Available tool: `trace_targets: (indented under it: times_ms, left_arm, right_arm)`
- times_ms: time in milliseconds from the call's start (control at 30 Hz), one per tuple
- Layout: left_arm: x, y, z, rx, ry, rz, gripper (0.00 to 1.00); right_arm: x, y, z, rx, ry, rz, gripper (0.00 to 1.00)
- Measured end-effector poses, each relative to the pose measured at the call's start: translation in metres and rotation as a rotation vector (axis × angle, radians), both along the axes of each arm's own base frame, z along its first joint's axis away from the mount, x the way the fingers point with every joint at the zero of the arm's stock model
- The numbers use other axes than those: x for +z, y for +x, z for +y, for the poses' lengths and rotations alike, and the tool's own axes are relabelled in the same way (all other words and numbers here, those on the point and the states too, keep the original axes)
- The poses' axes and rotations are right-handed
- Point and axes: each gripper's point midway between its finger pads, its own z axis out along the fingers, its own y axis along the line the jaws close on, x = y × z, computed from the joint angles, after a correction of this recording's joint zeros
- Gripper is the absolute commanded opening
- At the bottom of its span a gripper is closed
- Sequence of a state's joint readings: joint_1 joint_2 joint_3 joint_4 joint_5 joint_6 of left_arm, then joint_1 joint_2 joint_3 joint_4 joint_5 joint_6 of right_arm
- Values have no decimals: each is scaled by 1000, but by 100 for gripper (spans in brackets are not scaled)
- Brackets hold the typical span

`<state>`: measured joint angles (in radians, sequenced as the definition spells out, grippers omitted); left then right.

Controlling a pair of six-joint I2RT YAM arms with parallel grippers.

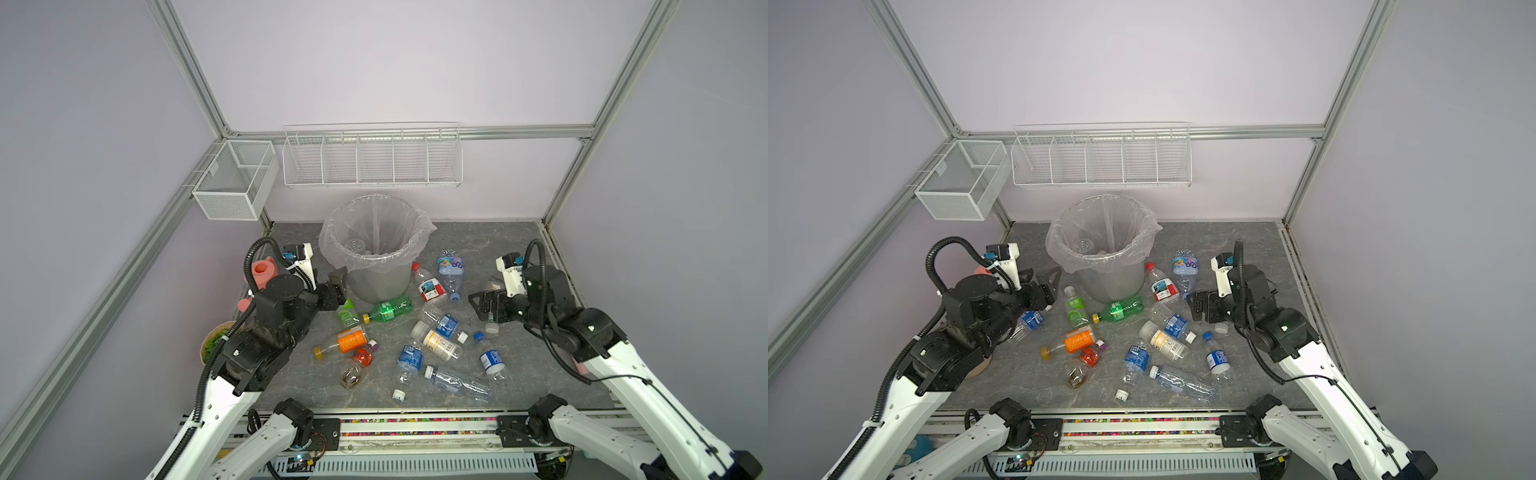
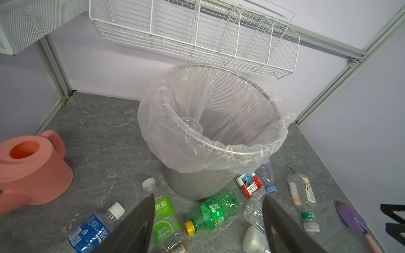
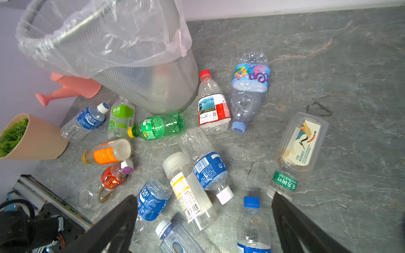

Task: Throw the plastic bottles in the bin
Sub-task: Throw the plastic bottle into the trash bin, then pick up the plastic bottle from the center of the table.

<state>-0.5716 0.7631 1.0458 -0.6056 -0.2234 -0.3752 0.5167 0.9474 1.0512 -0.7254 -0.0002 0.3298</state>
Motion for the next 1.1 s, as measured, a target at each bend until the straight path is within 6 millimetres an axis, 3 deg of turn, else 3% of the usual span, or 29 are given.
trace_targets:
  times_ms: [367,700,1100]
  left_arm:
    - [-70,-25,-5,-42,-31,156,74]
    - [-106,-44,-2,-55,-35,239,73]
    - [-130,-58,-4,-70,-66,299,72]
  right_arm:
    - [-28,15,25,122,-89,142,98]
    - [-52,23,44,217,-133,216,100]
    - [-107,32,63,270,-254,323,91]
